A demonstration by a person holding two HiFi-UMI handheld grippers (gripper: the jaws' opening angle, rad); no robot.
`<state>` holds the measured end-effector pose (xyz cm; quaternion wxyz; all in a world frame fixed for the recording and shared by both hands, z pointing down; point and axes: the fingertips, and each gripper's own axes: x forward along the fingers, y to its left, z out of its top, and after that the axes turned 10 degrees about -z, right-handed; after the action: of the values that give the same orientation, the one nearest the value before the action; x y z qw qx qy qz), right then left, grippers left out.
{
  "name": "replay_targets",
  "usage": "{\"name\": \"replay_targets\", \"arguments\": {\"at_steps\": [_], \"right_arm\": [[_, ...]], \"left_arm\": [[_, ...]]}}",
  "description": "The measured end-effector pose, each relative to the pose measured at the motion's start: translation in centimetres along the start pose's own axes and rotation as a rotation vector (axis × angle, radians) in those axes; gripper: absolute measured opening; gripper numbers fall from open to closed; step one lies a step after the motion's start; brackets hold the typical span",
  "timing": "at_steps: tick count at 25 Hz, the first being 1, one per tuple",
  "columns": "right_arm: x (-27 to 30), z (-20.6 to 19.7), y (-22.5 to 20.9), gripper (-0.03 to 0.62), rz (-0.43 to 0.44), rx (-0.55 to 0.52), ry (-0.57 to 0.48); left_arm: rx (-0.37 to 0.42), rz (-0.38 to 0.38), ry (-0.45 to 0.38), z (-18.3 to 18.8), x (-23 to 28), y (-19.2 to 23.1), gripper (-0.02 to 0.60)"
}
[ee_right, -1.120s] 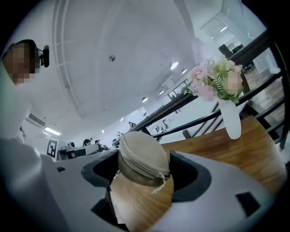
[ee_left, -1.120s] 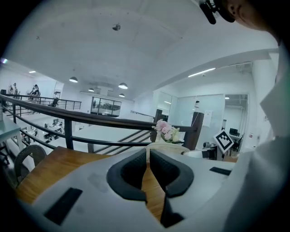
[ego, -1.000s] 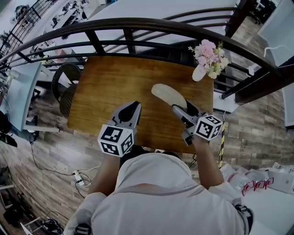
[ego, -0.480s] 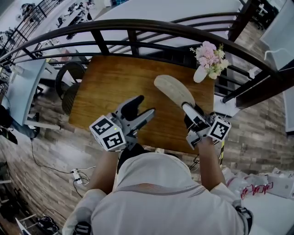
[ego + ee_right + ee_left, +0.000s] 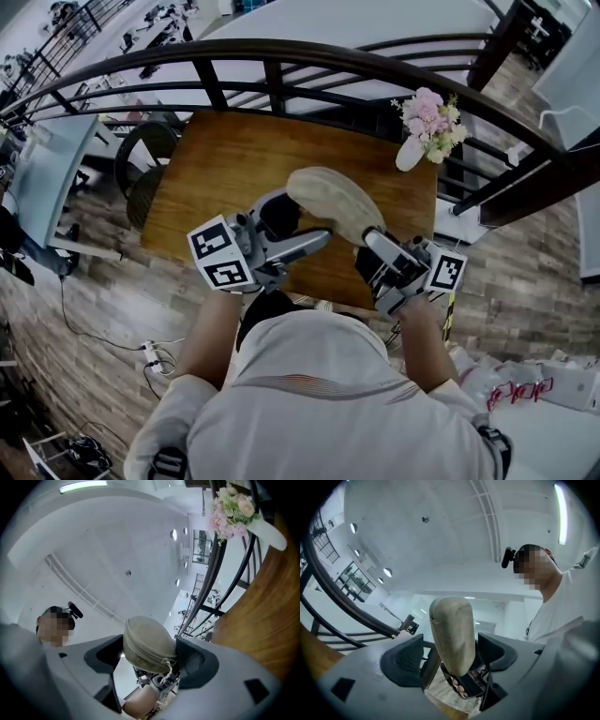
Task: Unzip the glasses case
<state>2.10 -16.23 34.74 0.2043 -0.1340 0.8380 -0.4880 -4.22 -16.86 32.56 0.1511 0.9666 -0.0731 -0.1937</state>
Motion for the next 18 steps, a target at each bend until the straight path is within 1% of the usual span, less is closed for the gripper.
{"name": "replay_targets", "arguments": {"at_steps": [4, 8, 11, 13, 15, 17, 18], "right_arm": [[0.8, -1.8, 1.0, 0.405, 0.084, 0.080, 0.082], [2.0, -4.0, 1.8, 0.405, 0.135, 0.148, 0.173], [2.4, -4.9, 1.7, 0.405, 0.150, 0.195, 0.209], [2.5, -5.1, 1.4, 0.407, 0.152, 0.228, 0.228], [2.6, -5.0, 1.0, 0.411, 0.144, 0.256, 0.231], [2.7, -4.6, 0.5, 0.411, 0.124, 0.249, 0.211], [2.7, -4.4, 0.3, 0.405, 0.113, 0.222, 0.200]], "left_arm": [[0.039, -0.103, 0.050, 0.0, 1.0, -2.0, 0.333], [0.054, -0.136, 0.076, -0.2, 1.5, -3.1, 0.333], [0.024, -0.153, 0.071, -0.2, 1.5, -3.2, 0.333], [-0.001, -0.154, 0.068, -0.3, 1.4, -3.1, 0.333], [-0.015, -0.132, 0.061, -0.5, 1.2, -2.6, 0.330], [-0.020, -0.092, 0.058, -0.6, 0.9, -1.9, 0.325], [-0.026, -0.071, 0.055, -0.6, 0.7, -1.5, 0.322]]}}
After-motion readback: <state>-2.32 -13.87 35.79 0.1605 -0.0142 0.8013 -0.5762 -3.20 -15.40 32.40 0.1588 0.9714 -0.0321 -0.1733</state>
